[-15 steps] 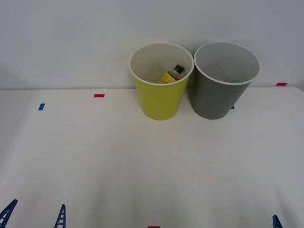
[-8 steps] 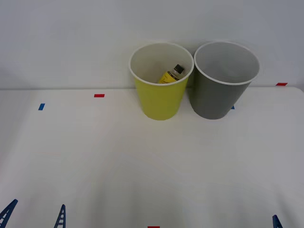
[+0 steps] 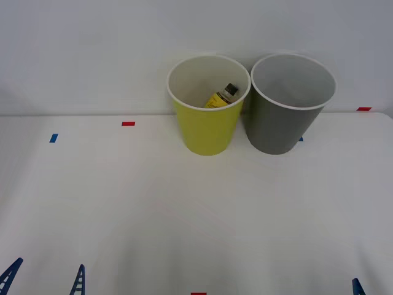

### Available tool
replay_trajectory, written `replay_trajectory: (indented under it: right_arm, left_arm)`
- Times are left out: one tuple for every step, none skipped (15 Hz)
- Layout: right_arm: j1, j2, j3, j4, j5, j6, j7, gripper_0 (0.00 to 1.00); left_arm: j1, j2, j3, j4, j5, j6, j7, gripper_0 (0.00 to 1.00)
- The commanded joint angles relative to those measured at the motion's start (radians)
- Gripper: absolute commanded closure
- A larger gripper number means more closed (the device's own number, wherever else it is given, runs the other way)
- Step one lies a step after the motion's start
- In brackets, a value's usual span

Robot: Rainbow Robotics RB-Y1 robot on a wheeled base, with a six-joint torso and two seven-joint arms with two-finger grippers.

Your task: Put cans in the gray bin and PET bottles in the light green bin.

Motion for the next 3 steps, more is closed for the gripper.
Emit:
replay_trajectory:
  right_arm:
    - [0.000,0.000,0.000,0.000,0.000,0.000,0.000,0.00]
    - [0.000,0.000,0.000,0.000,0.000,0.000,0.000,0.00]
    - [0.000,0.000,0.000,0.000,0.000,0.000,0.000,0.00]
  left_arm:
    - [0.000,0.000,0.000,0.000,0.000,0.000,0.000,0.00]
    - [0.000,0.000,0.000,0.000,0.000,0.000,0.000,0.00]
    - [0.000,0.000,0.000,0.000,0.000,0.000,0.000,0.00]
